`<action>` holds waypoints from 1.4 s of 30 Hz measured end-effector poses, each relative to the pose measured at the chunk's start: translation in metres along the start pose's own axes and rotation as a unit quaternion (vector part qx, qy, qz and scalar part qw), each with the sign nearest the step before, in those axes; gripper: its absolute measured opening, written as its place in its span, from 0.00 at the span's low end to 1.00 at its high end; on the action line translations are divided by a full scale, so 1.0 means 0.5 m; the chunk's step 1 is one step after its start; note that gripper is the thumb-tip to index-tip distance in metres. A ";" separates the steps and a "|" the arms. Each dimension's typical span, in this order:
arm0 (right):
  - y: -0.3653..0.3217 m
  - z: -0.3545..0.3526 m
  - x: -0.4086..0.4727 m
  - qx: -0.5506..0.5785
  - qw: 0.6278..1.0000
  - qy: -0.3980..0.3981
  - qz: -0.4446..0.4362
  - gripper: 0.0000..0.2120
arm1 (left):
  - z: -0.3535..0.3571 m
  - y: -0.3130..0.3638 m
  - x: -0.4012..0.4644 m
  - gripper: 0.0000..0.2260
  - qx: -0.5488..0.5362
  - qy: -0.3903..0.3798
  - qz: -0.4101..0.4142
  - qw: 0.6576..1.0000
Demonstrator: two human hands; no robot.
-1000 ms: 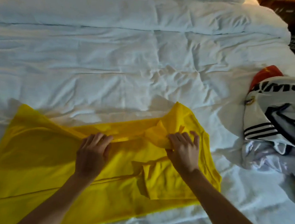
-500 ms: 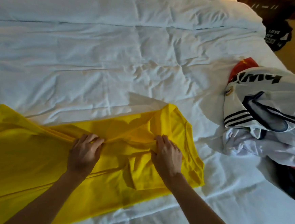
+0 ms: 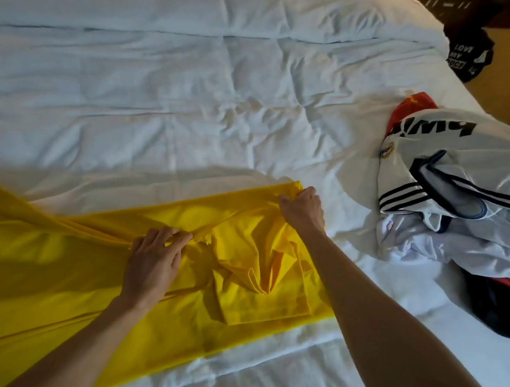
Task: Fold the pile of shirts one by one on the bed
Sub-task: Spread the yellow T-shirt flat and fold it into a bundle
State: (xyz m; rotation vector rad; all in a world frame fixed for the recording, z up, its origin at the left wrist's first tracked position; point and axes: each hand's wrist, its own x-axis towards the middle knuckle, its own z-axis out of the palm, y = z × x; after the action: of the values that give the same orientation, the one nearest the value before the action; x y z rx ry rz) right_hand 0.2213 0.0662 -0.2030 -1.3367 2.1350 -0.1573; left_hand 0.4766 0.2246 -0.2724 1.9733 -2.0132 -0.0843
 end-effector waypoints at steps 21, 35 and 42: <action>-0.214 0.396 -0.338 -0.183 0.849 0.001 -0.496 0.23 | -0.198 -0.351 -0.005 0.15 0.298 -0.140 -0.009 0.944; -0.179 0.400 -0.324 -0.116 0.814 0.056 -0.566 0.17 | -0.255 -0.486 -0.193 0.16 0.250 -0.003 -0.107 0.962; -0.167 0.397 -0.347 -0.085 0.808 0.105 -0.574 0.18 | -0.262 -0.484 -0.240 0.19 0.207 0.064 -0.117 0.969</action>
State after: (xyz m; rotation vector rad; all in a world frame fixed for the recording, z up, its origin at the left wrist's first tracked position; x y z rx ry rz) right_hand 0.4484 0.2151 -0.2553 -2.6556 1.1895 -0.6169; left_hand 0.7443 0.3554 -0.2339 2.3904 -1.8178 0.4324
